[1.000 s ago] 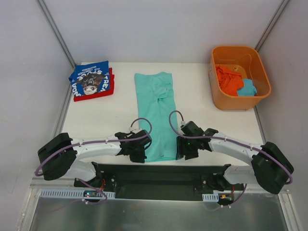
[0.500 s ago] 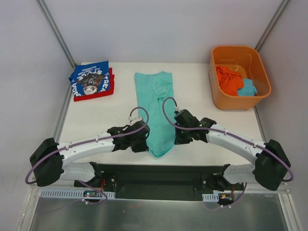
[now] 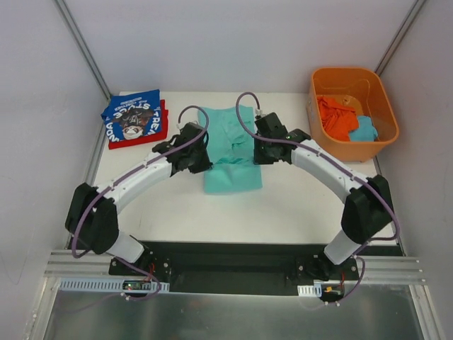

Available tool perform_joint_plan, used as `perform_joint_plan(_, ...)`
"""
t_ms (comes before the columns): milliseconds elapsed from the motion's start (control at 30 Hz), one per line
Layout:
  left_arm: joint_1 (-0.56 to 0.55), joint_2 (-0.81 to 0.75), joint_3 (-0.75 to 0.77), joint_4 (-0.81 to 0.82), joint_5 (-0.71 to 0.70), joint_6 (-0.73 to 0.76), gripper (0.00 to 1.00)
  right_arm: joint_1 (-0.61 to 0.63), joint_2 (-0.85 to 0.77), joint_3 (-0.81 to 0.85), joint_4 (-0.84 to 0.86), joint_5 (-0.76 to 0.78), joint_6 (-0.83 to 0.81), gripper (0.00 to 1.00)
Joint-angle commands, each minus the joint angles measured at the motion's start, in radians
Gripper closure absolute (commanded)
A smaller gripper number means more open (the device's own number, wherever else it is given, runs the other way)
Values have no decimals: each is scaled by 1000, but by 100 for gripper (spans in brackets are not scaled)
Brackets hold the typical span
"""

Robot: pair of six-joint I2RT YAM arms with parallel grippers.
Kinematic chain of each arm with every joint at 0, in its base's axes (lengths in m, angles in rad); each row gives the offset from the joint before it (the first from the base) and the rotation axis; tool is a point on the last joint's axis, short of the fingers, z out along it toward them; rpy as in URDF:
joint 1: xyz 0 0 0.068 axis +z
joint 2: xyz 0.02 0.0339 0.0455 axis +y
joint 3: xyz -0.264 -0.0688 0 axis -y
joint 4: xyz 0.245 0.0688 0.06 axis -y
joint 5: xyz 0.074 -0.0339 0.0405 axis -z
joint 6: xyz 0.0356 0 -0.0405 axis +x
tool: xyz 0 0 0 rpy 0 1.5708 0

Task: Fold and stack the t-shirts
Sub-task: Fold the folded rectangular tshirt in 1/3 of the way

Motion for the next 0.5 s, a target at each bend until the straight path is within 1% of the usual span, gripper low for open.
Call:
perform_joint_plan(0,68,130,127,-8,55,112,100,-58,107,128,-1,-52,-61,100)
perform_joint_plan(100,110,203,182,-9,57,132,100,-95,196,223,-14,-81,-70,99)
perform_joint_plan(133,125,220,194,-9,57,137,100,-113,236,239,-14,-81,-72,99)
perform_joint_plan(167,133,237,216,-9,57,142,100,-121,254,251,-17,-113,-71,99)
perform_joint_plan(200,140,272,228,-8,81,152,100,-129,273,264,-15,-133,-70,99)
perform_joint_plan(333,171,350,282,-9,100,178,100,-150,369,331,3,-150,-93,93)
perform_joint_plan(400,180,385,310,-11,94,189,99,-156,418,357,6,-160,-101,92)
perform_joint_plan(467,186,408,339,-11,80,203,89,-169,449,397,9,-164,-98,89)
